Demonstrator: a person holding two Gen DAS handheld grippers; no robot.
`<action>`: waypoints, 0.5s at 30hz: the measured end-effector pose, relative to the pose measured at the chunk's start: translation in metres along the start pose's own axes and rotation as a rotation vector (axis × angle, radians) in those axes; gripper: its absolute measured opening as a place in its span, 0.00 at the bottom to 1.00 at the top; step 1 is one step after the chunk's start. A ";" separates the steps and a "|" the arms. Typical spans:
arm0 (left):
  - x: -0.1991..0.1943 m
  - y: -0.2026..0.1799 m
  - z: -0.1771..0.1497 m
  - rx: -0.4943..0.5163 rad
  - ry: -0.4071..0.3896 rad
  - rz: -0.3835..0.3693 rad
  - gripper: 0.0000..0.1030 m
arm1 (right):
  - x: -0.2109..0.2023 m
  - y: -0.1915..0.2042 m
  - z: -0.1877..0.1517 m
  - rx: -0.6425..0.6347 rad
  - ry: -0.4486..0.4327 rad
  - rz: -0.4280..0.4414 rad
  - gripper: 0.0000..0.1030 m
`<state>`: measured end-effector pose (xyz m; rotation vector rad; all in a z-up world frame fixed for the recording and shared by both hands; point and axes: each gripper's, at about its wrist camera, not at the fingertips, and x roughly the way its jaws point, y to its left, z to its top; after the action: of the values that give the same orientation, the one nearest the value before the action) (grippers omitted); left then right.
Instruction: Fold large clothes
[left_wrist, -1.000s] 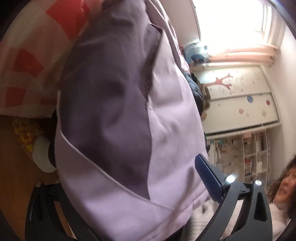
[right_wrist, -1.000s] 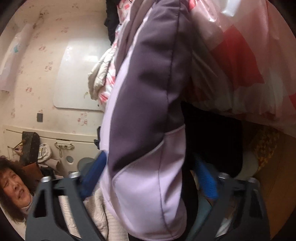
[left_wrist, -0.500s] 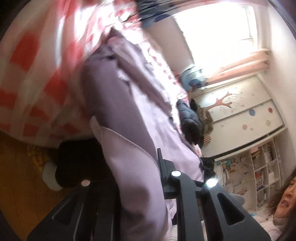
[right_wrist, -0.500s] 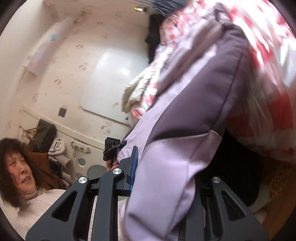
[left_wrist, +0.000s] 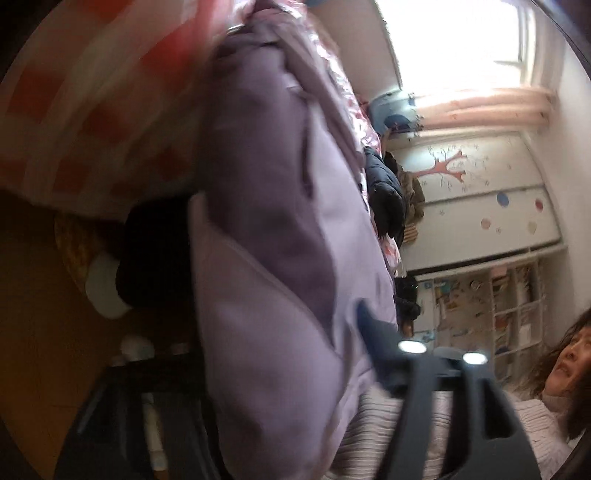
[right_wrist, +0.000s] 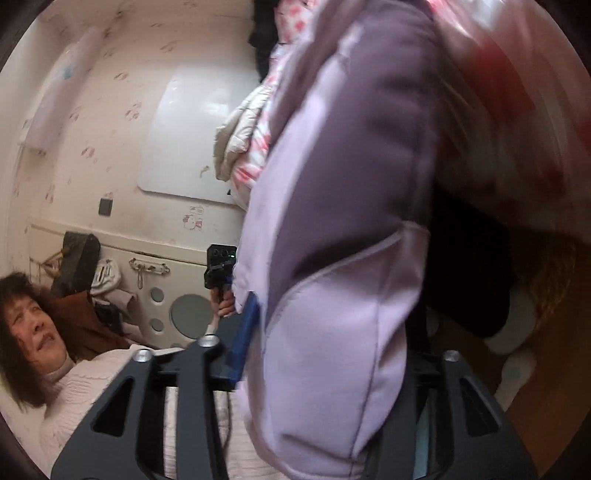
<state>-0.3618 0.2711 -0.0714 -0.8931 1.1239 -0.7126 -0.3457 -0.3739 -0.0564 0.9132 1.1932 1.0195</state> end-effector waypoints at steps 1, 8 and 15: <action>0.000 0.010 -0.003 -0.028 0.000 -0.006 0.76 | 0.002 -0.005 -0.002 0.010 0.007 0.007 0.46; -0.008 0.005 -0.001 -0.091 -0.118 0.044 0.58 | 0.005 -0.001 -0.010 -0.012 -0.024 0.049 0.48; -0.041 -0.081 0.007 0.046 -0.297 0.029 0.18 | -0.010 0.059 -0.006 -0.203 -0.206 0.247 0.45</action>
<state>-0.3704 0.2695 0.0192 -0.9080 0.8514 -0.5587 -0.3599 -0.3658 0.0017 0.9928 0.8028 1.1891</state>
